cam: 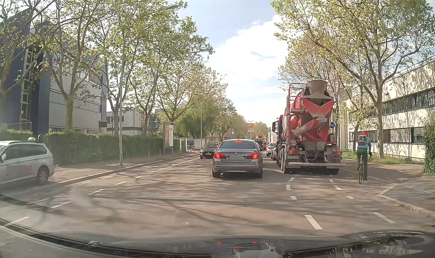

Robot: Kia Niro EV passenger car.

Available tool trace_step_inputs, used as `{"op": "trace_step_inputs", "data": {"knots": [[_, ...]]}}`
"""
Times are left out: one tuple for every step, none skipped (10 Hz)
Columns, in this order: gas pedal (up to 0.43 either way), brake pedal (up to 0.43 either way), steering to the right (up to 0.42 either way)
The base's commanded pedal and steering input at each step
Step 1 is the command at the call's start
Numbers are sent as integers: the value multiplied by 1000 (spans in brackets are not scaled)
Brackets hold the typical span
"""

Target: Follow the waypoints while adhering to traffic rules and regulations

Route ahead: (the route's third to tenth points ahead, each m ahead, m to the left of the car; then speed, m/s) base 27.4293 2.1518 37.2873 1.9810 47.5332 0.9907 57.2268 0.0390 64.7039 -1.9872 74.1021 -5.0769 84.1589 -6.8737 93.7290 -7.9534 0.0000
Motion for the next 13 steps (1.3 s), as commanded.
{"op": "trace_step_inputs", "data": {"knots": [[0, 213, 35], [0, 213, 35], [0, 220, 35], [0, 220, 35], [0, 220, 35], [0, 220, 35], [0, 220, 35], [0, 220, 35], [0, 220, 35], [0, 220, 35], [0, 213, 35], [0, 213, 35], [0, 220, 35]]}}
